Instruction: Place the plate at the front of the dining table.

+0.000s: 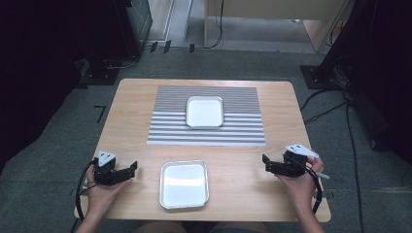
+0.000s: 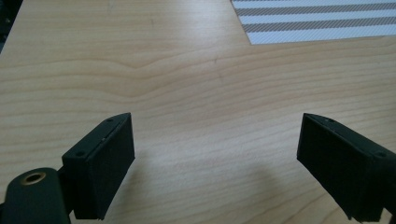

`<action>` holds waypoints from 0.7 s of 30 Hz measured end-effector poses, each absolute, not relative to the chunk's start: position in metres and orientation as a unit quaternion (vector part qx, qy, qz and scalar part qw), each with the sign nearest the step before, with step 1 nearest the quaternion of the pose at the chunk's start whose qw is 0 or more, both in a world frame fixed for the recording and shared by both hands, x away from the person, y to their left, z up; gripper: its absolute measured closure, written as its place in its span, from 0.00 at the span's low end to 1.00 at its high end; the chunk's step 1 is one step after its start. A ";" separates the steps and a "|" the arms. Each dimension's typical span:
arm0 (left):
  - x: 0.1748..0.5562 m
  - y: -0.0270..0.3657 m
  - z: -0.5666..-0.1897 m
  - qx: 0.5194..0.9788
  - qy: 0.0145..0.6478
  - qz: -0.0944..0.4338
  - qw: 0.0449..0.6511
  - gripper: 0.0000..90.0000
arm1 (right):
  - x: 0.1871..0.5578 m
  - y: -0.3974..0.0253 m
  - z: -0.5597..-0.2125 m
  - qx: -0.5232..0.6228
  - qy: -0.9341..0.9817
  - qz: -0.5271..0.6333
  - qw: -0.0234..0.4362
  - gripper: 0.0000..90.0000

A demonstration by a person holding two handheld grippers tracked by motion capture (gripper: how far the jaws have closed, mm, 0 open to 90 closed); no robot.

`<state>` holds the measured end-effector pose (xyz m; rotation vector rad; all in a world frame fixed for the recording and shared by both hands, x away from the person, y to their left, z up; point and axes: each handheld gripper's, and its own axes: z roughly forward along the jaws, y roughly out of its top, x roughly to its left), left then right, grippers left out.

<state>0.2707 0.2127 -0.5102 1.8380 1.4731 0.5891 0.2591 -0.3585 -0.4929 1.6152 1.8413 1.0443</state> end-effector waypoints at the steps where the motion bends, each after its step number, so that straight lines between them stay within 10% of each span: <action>1: 0.269 0.215 -0.511 0.709 0.570 0.227 0.348 0.13 | 0.257 -0.361 -0.493 0.590 0.672 0.379 0.238 0.00; 21: 0.246 0.249 -0.514 0.710 0.575 0.253 0.318 0.13 | 0.217 -0.401 -0.511 0.610 0.669 0.338 0.257 0.00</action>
